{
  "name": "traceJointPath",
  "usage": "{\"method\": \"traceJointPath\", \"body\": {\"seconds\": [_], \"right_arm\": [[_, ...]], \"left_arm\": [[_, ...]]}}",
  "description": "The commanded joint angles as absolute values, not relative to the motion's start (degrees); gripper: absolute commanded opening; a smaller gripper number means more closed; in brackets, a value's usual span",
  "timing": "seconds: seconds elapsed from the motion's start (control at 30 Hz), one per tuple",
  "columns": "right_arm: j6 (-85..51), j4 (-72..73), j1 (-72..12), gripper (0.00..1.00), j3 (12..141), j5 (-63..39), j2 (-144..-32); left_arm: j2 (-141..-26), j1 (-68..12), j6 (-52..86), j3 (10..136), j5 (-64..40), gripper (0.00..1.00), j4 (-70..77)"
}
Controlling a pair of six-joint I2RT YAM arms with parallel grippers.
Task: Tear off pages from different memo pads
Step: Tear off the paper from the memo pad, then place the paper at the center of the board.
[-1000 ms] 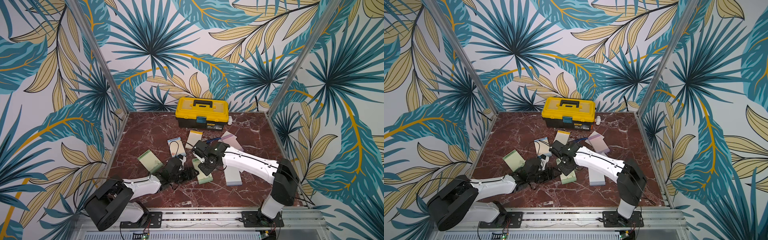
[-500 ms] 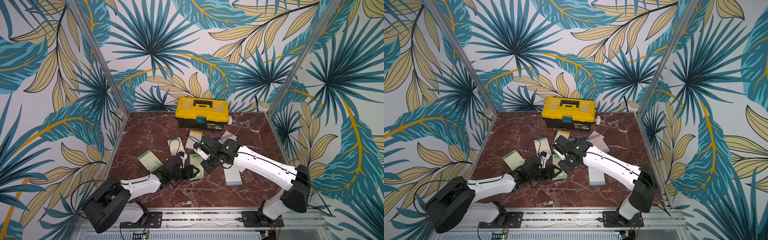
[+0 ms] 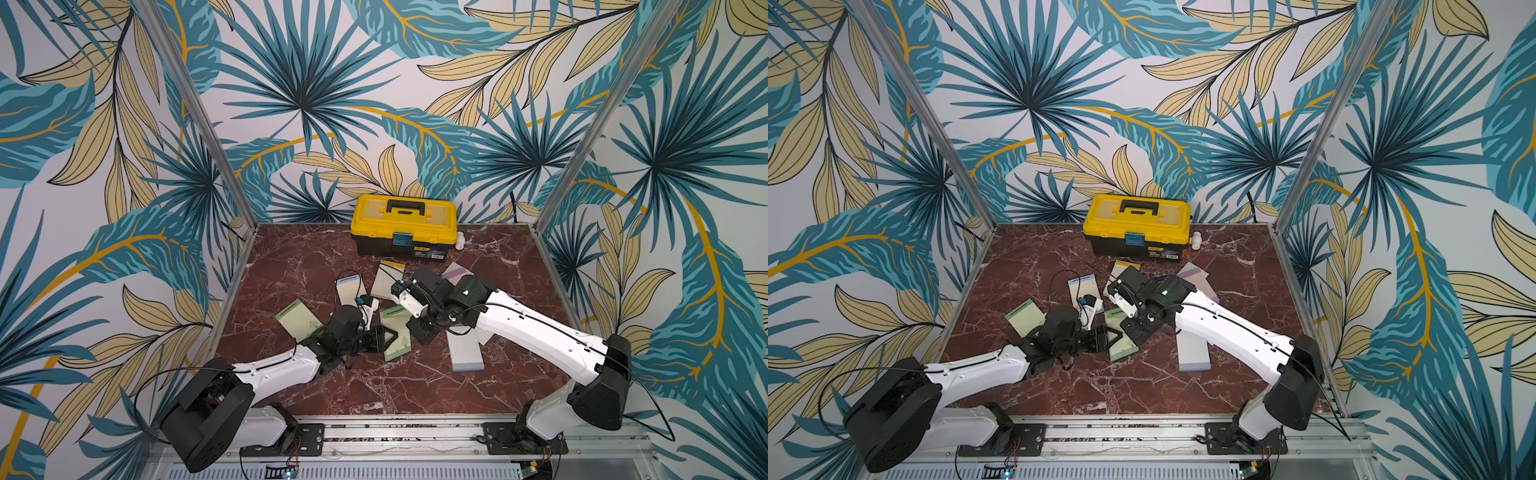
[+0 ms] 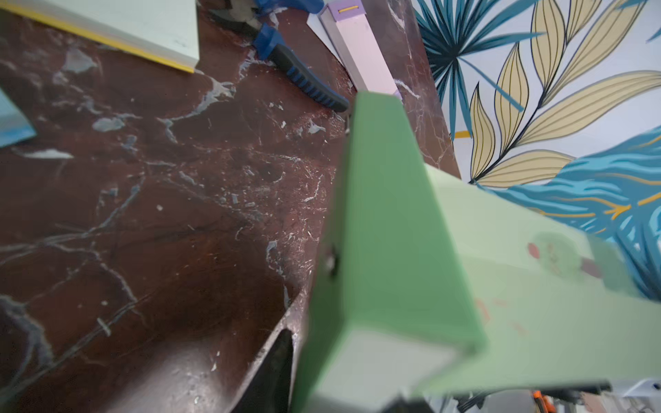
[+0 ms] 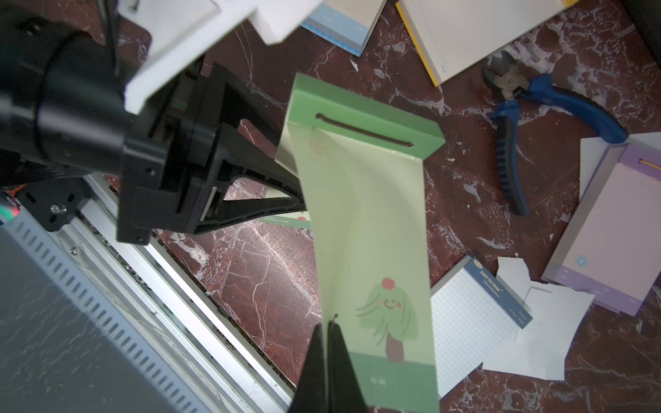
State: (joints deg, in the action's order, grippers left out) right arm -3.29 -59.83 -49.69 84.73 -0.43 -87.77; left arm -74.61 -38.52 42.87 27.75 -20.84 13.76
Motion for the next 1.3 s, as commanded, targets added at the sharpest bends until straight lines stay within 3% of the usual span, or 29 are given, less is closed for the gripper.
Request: {"method": "traceJointPath", "body": {"seconds": [0.0,0.1,0.17,0.4,0.67,1.03,1.27], "right_arm": [[-0.5,-61.6,-48.1,0.00,87.0,-5.3,-85.8],[1.1,-63.3,-45.6,0.00,88.2,-8.9,-84.9],[1.7,-64.0,-42.9,0.00,89.1,-12.8,-84.5],[6.9,-69.5,-37.3,0.00,93.8,-26.5,-86.0],[9.6,-70.9,-33.7,0.00,95.3,-29.1,-86.7],[1.9,-62.4,-16.3,0.00,88.6,-25.2,-86.1],[-6.7,-52.9,-13.0,0.00,82.3,-17.0,-83.3]], "left_arm": [[-74.2,-38.2,40.1,30.1,-23.0,0.24,13.6],[-72.1,-38.2,38.3,31.6,-24.0,0.15,10.6],[-69.8,-38.2,37.1,32.0,-24.7,0.00,9.1],[-62.0,-37.2,33.0,31.9,-28.2,0.00,1.3],[-57.3,-36.1,31.1,32.3,-32.0,0.00,-4.6],[-54.5,-34.8,30.0,32.5,-33.1,0.00,-8.7],[-56.7,-34.5,31.3,32.0,-33.1,0.00,-5.1]]}}
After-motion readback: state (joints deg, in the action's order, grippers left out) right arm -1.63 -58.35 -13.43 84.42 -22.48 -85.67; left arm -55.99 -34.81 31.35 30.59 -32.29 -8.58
